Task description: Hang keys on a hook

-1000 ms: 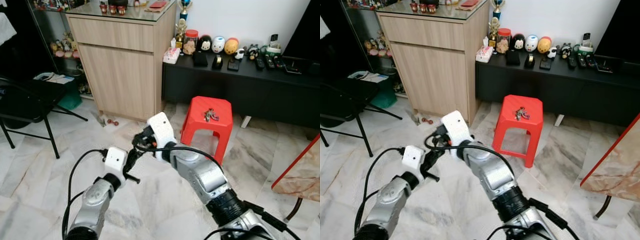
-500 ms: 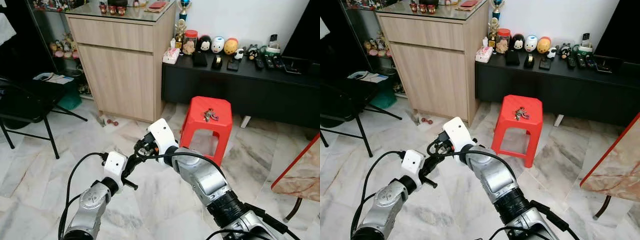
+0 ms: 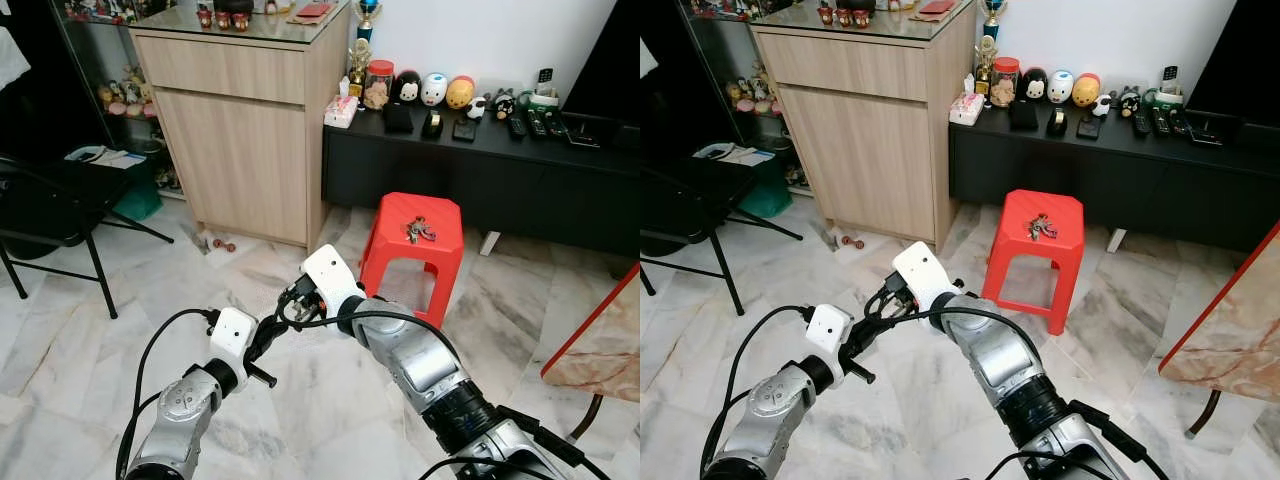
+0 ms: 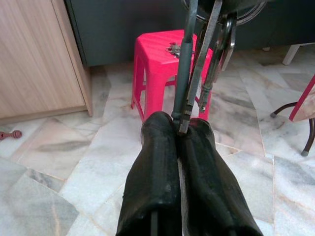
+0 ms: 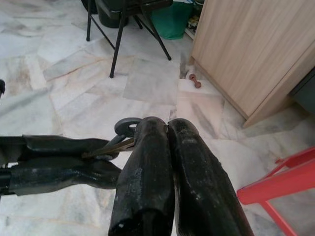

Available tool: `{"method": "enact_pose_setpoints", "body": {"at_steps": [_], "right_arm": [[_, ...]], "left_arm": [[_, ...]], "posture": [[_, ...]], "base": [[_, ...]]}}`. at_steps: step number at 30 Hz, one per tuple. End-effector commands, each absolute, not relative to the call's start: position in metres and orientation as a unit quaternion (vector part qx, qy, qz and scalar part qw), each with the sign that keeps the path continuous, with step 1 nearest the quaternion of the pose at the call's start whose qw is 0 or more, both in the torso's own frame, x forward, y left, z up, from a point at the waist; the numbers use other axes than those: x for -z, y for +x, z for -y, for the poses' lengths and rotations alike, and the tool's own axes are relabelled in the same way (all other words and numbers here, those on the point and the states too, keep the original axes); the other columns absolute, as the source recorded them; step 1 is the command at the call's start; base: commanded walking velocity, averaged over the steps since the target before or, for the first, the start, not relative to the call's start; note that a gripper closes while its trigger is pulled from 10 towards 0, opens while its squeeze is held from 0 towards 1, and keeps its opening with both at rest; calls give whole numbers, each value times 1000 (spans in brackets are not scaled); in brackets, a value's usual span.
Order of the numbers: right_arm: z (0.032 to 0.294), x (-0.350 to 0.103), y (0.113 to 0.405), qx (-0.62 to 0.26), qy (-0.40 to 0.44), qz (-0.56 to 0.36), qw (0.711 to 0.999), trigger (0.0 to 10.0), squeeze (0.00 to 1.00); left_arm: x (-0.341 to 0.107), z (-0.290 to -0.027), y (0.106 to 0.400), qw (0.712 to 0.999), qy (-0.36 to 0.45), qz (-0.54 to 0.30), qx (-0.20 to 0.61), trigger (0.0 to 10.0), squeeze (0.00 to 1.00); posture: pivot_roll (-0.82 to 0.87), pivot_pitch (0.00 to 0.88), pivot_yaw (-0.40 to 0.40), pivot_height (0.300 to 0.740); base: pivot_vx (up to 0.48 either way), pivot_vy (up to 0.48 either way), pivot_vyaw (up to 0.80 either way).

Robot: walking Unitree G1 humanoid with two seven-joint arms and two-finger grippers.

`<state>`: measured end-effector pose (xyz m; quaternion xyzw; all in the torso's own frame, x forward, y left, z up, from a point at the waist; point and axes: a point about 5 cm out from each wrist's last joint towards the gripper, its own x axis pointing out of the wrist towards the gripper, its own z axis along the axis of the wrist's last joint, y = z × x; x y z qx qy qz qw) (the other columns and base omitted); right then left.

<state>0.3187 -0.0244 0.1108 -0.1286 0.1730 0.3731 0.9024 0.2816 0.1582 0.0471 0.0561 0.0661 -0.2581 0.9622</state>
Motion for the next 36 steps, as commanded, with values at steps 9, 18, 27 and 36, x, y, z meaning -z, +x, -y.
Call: {"method": "enact_pose_setpoints", "body": {"at_steps": [9,18,27,36], "right_arm": [[30,-102,318,-372,-166,-190,893,10000,0],[31,-99,317,-375,-191,-192,886,10000,0],[33,-99,319,-370,-205,-188,886,10000,0],[31,-107,321,-398,-222,-145,878,10000,0]], "left_arm": [[-52,-165,284,964,62,-63,251,0,0],[-51,-163,283,963,61,-64,254,0,0],[-51,-162,283,962,61,-66,256,0,0],[-51,-160,283,961,64,-65,261,0,0]], "posture": [[-59,0,-45,740],[-59,0,-46,740],[-60,0,-46,740],[-59,0,-47,740]], "base": [[0,0,0],[0,0,0],[0,0,0],[0,0,0]]}}
